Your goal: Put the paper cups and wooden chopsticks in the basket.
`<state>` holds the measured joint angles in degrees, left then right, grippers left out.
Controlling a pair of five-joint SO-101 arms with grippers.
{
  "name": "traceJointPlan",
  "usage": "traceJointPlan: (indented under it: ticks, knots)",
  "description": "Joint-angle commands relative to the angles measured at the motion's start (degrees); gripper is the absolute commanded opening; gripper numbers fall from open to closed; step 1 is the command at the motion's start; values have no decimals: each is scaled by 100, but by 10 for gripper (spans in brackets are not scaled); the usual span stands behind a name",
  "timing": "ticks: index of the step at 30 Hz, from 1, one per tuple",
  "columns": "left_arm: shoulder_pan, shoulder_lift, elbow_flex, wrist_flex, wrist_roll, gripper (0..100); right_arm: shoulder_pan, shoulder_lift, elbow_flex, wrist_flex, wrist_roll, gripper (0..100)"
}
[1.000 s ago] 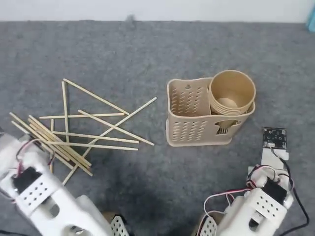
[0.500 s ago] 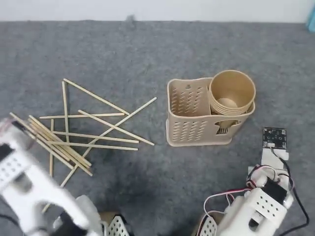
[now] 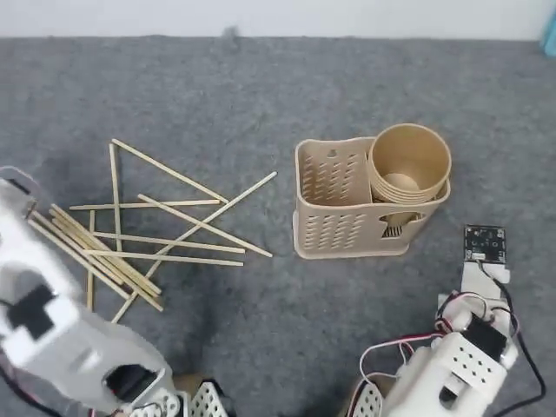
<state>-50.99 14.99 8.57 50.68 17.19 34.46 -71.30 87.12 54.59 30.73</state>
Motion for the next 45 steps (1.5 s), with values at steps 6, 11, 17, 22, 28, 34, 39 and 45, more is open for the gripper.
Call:
traceJointPlan:
  ticks: [6,11,17,22,28,34,39,45]
  knots:
    - [246,2004,-3802,1916,290,109,-48,-84,-26,4,62,8]
    - [88,3305,-5903,2857,431,111,-48,-84,-26,4,62,8]
    - [105,4949,-8171,3754,431,109,-48,-84,-26,4,62,8]
    - [123,6145,-9622,4044,431,108,-48,-84,-26,4,62,8]
    - [123,7068,-10457,4079,659,108,-48,-84,-26,4,62,8]
    - [123,7147,-10475,4141,651,66,-48,-84,-26,4,62,8]
    - [88,6602,-10475,4844,642,12,-40,-84,-26,4,62,8]
    - [70,5758,-10475,4993,642,12,-40,-84,-26,4,62,8]
